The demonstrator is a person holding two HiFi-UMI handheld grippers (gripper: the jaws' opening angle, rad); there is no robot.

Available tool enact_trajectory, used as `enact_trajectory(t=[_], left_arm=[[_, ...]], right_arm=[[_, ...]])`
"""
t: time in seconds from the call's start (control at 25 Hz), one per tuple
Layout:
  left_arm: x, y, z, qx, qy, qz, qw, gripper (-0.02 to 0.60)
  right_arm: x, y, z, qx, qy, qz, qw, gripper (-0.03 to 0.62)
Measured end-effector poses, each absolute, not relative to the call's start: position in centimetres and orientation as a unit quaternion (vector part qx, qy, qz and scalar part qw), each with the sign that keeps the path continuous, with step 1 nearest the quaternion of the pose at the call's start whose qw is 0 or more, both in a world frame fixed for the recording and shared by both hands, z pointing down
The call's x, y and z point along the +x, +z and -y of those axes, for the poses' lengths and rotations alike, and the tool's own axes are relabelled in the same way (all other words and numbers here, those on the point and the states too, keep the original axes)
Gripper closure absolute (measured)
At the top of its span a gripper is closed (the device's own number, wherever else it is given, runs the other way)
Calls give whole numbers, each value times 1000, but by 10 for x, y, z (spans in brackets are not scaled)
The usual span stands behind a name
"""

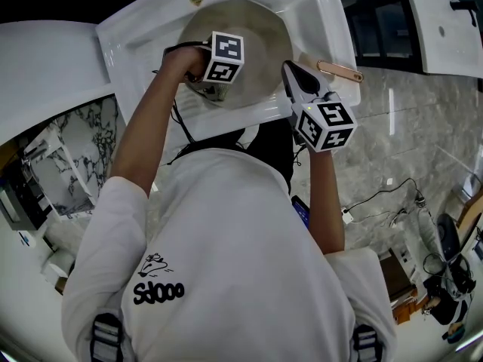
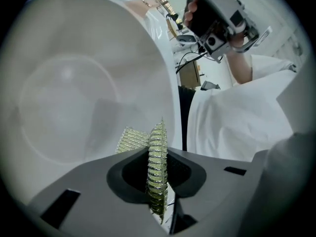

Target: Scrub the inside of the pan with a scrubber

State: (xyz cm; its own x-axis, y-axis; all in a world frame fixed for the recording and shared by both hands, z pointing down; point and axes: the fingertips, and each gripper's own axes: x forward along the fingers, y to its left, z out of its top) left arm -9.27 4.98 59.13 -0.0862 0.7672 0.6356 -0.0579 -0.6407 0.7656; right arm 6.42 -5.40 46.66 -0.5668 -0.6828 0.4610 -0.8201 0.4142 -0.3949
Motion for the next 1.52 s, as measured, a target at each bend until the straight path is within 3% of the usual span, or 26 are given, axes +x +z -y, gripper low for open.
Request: enact_trajectory(t=[0.24, 0.4, 0.84, 1.04, 1.52], left_arm=[[-60, 574, -59, 666, 592, -298, 342, 522], [-54, 574, -56, 703, 576, -271, 317, 518], [-36, 550, 12, 868, 430, 17, 247, 515], [-38, 505, 46, 911, 318, 128, 231, 515], [-77, 353, 104, 942, 109, 305, 93, 515]], right_arm=[[58, 463, 54, 446, 301, 836, 107, 585], [56, 456, 52, 446, 293, 839, 105, 585], [56, 407, 68, 453, 224, 857, 102, 585], [46, 378, 71, 440, 164, 875, 119, 585], [25, 292, 83, 437, 39, 889, 132, 585]])
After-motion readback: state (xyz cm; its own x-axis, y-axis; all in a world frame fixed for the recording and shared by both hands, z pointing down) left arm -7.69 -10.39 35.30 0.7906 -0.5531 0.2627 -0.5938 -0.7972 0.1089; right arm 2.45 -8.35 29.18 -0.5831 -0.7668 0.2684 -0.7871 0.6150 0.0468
